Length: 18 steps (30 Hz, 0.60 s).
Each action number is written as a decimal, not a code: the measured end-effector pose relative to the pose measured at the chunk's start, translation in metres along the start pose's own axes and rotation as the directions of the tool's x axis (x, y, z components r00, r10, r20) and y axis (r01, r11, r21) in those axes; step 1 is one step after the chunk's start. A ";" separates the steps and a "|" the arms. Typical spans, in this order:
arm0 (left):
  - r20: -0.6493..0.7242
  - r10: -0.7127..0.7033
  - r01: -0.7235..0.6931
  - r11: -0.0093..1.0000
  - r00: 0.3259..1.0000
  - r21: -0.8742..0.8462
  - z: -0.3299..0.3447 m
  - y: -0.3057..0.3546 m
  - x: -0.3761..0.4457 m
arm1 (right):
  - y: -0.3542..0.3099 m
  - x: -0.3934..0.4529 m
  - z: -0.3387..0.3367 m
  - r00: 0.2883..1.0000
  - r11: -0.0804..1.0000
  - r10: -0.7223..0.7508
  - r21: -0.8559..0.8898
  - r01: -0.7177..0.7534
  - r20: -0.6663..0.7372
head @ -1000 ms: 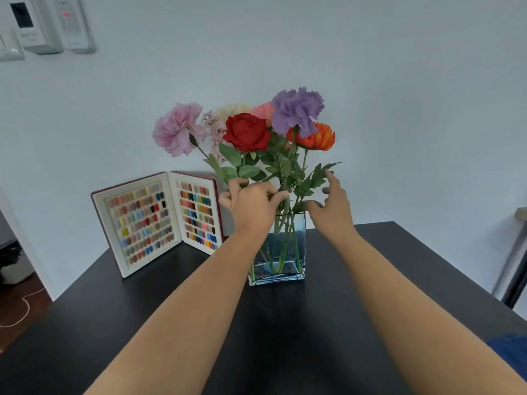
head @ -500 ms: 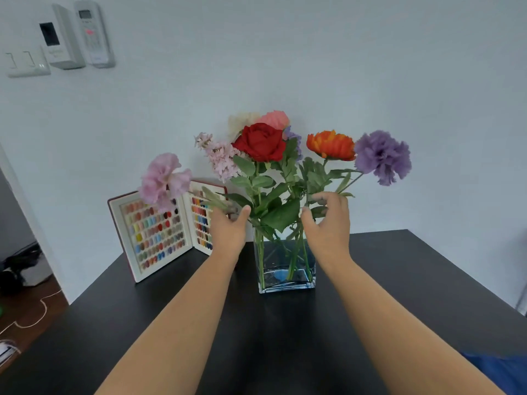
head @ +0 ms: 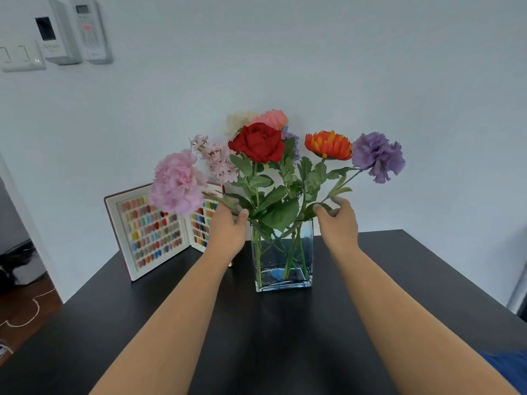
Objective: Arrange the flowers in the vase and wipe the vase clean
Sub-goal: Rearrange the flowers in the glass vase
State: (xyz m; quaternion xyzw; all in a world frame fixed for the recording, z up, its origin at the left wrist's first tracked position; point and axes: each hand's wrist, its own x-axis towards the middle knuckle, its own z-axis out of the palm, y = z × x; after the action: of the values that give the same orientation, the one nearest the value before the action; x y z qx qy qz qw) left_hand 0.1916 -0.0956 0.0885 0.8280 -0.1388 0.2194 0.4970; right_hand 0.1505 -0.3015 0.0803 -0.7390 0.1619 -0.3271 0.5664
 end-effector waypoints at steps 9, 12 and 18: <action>0.058 0.367 -0.365 0.871 0.928 0.328 -0.008 0.045 0.024 | -0.038 0.015 -0.004 0.973 0.973 -0.230 -0.010 0.230 -0.028; 0.113 0.422 -0.431 0.813 0.899 0.393 0.000 0.057 0.033 | -0.057 0.010 0.003 0.927 0.926 -0.375 0.054 0.373 0.024; 0.163 0.373 -0.407 0.827 0.913 0.388 0.014 0.051 0.037 | -0.053 0.015 0.023 0.902 0.897 -0.398 -0.133 0.421 0.167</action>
State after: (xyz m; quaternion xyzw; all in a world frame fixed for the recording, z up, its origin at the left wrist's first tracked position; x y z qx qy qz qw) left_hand 0.2043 -0.1321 0.1401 0.8764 -0.2749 0.3073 0.2488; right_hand 0.1698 -0.2771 0.1315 -0.8213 -0.0096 -0.3737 0.4310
